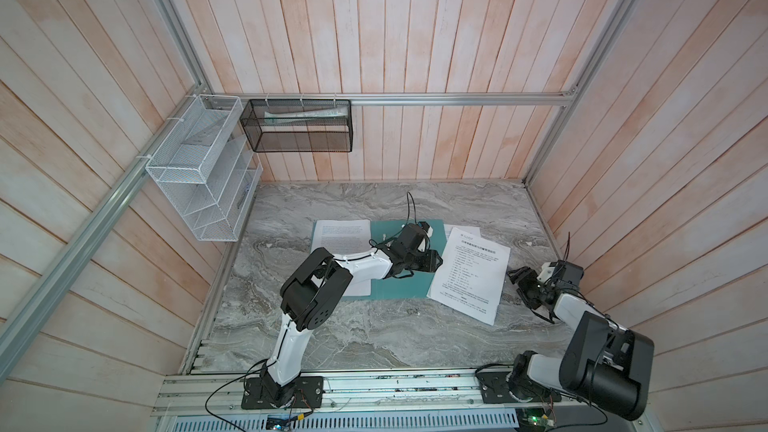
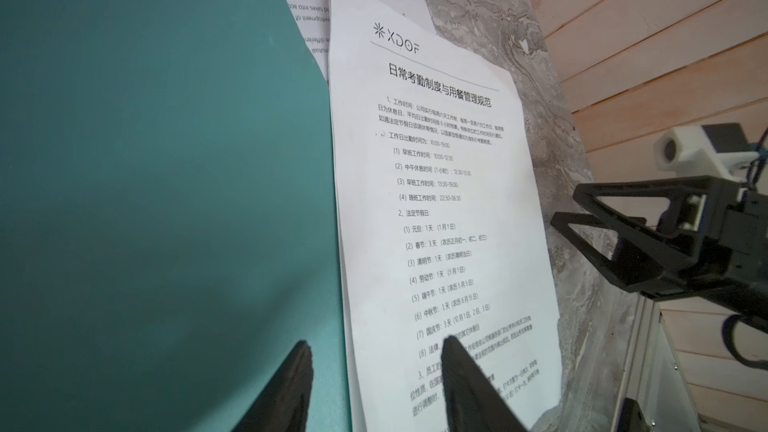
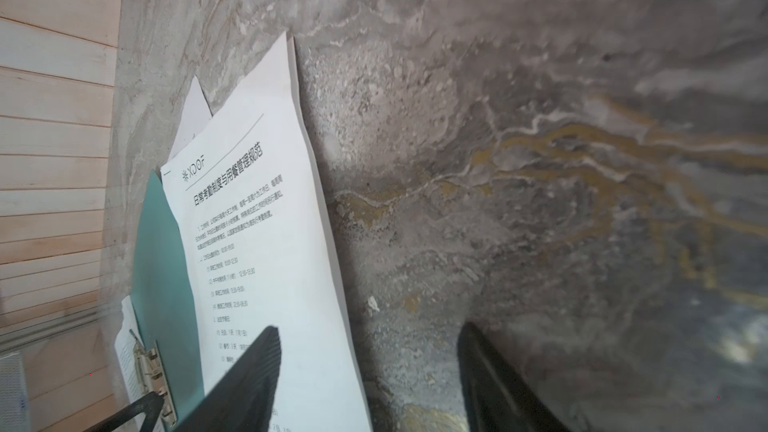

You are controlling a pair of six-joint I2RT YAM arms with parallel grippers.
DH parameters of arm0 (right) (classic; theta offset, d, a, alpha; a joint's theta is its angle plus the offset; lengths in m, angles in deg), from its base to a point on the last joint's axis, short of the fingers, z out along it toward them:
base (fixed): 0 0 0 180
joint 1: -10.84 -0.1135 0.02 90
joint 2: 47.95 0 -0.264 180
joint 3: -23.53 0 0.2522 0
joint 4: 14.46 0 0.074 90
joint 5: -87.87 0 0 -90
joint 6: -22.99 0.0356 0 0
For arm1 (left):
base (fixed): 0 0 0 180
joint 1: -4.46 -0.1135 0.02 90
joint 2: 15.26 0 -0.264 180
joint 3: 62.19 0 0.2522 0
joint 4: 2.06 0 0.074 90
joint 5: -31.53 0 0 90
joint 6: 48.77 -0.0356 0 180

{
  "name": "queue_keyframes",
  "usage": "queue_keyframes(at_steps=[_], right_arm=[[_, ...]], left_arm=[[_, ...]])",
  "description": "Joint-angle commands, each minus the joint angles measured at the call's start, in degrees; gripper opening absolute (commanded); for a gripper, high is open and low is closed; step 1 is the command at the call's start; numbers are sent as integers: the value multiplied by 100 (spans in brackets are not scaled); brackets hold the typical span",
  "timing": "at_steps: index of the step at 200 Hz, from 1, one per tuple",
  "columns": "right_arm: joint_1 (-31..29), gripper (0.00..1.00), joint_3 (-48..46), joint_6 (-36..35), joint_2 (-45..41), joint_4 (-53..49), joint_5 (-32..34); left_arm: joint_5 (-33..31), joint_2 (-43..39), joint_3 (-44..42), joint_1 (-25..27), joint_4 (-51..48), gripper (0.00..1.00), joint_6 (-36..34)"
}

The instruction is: Put the files into the folder

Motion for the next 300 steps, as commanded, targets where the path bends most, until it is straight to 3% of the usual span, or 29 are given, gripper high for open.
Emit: queue_keyframes(at_steps=[1, 41, 82, 119, 168, 252, 281, 300], right_arm=[[16, 65, -55, 46, 209, 193, -468], [17, 63, -80, 30, 614, 206, -613], [12, 48, -259, 187, 1010, 492, -882], [15, 48, -334, 153, 1167, 489, -967], [14, 48, -676, 395, 1299, 1097, -1575], [8, 30, -762, 445, 333, 860, -1764], [13, 29, -772, 434, 319, 870, -1799], [10, 21, -803, 482, 342, 963, -1840]], left_arm=[[124, 203, 202, -4, -12, 52, -61], [181, 413, 349, -6, -169, 51, -83], [271, 544, 385, -5, -150, 50, -16], [302, 658, 482, -1, -242, 48, -18], [463, 826, 611, -4, -280, 44, -4], [557, 910, 554, -6, -291, 36, 13], [572, 906, 528, -2, -264, 36, 22], [570, 893, 537, -6, -269, 36, 22]])
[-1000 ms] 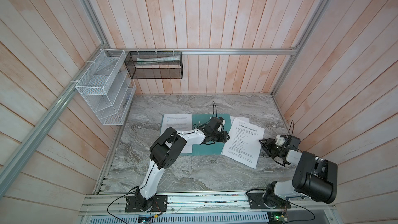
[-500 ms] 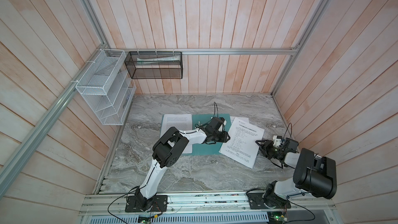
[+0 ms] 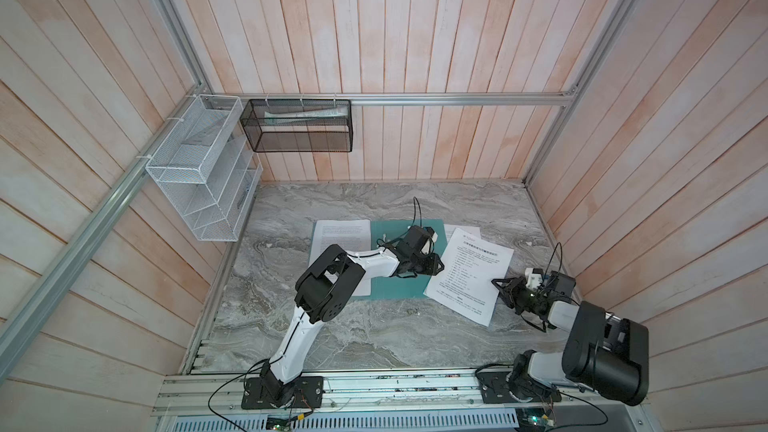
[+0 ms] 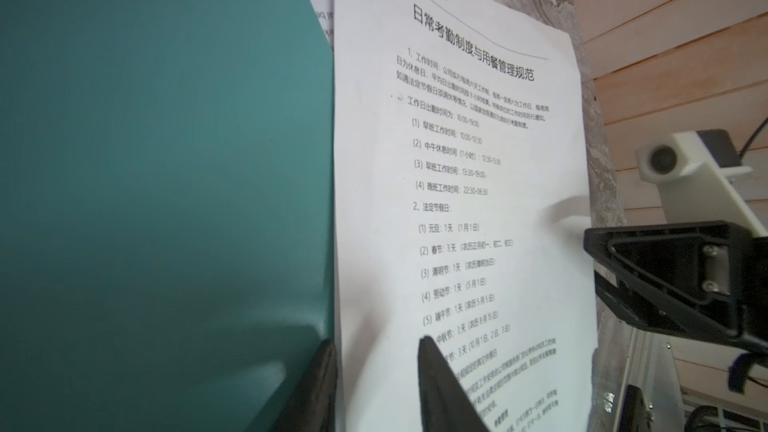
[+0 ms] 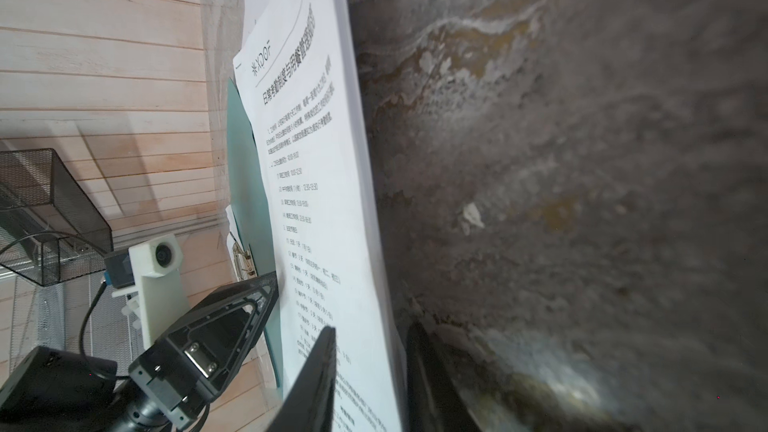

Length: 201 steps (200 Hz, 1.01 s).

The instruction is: Put the files into the folder

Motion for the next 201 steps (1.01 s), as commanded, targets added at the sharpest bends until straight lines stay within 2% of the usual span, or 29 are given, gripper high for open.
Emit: queue_keyframes(at_steps=[1, 60, 68, 70, 73, 101, 151, 182, 201], right_arm=[[-6, 21, -72, 14, 7, -80, 26], [-119, 21, -29, -14, 308, 125, -22], [-146, 15, -41, 7, 344, 175, -50], [-149, 5, -40, 15, 354, 193, -72], [-150, 0, -38, 21, 357, 202, -79], [-152, 0, -83, 150, 215, 250, -156], [-171, 0, 138, 523, -628, 48, -510], [-210, 0, 100, 1156, -886, 617, -930], [-346, 0, -18, 1659, -1051, 1354, -1063]], left_arm=[[54, 150, -23, 2, -59, 36, -4], [133, 176, -6, -2, -26, 34, 5], [142, 181, 8, -2, -29, 34, 5], [142, 177, 10, -1, -37, 34, 5], [142, 176, 8, -3, -39, 34, 5], [208, 127, 3, -18, -44, 34, 11], [518, -405, 52, -159, -170, 34, -11], [720, -883, 14, -436, -152, 34, 83], [696, -1244, -41, -579, -184, 34, 93]])
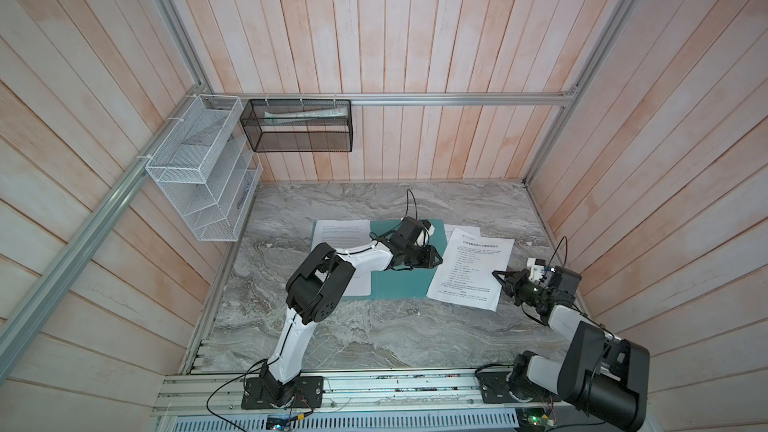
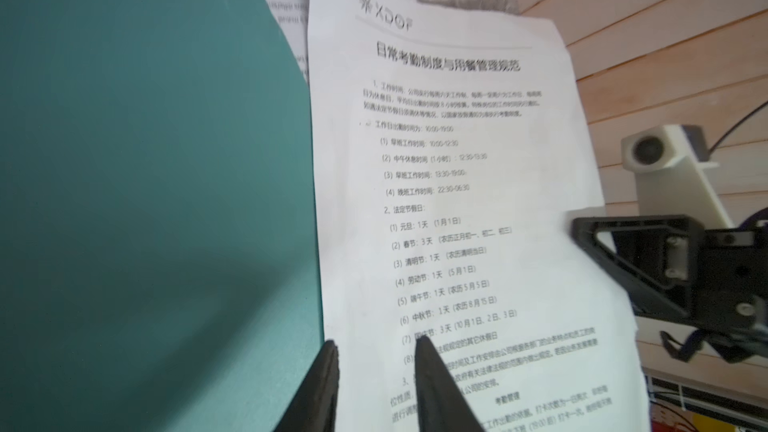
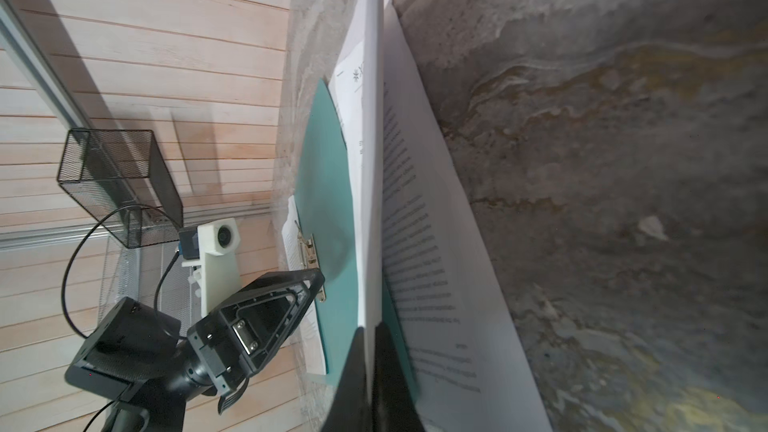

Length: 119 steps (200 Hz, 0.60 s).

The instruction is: Put the files into the folder

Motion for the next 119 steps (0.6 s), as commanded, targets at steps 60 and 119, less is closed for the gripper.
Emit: queue_keyframes(at_steps=[60, 119], right_arm=[[-949, 0, 538, 1359, -784, 1294, -89], [-2609, 0, 1885, 1650, 378, 1997, 274]], left_arm=[[54, -1830, -636, -713, 89, 34, 139], [-26, -2895, -1807, -1231, 239, 34, 235]])
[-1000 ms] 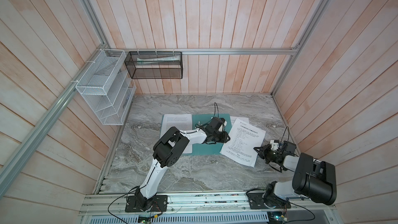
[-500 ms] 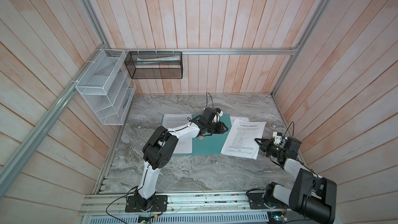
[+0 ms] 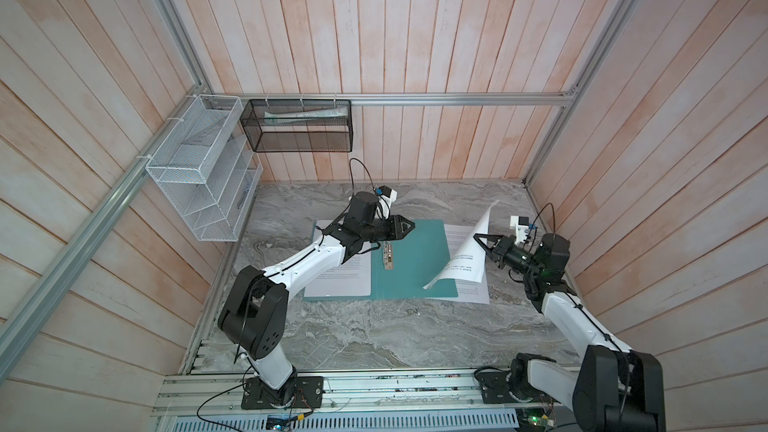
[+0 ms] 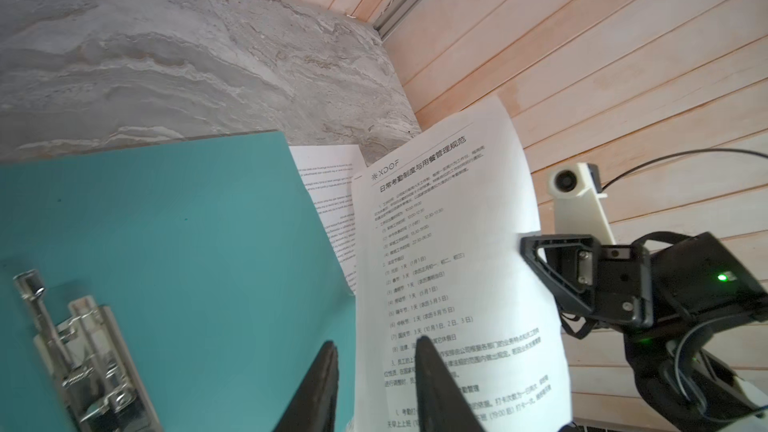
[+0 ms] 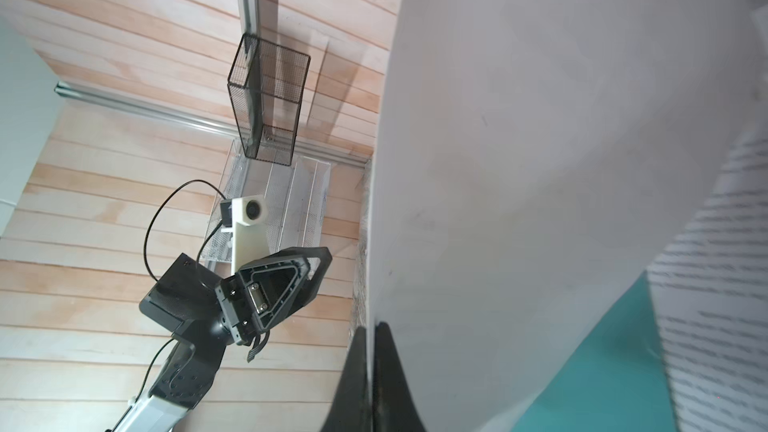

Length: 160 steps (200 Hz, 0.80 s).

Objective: Put the files into the folder
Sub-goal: 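Lift the Chinese-text sheet and lay it onto the folder with the right gripper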

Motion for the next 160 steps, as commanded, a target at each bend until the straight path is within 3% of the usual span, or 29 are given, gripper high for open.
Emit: queue_keyframes(at_steps=[1, 33, 64, 98, 160], right_arm=[[-574, 0, 520, 196, 537, 564, 212], [-1415, 0, 1350, 301, 1579, 1067, 219], [-1847, 0, 1834, 594, 2343, 1687, 194], [-1909, 0, 1831, 785, 2900, 2183, 212], [-1583, 0, 1970, -277, 4181, 1023, 80]], left_arm=[[-82, -363, -390, -186, 62, 34, 67], [-245, -937, -975, -437, 35, 35, 85], [-358, -1448, -1416, -714, -8, 37, 120], [-448, -1742, -1698, -836, -123, 37, 98], [-505, -1643, -1926, -847, -105, 37, 7]])
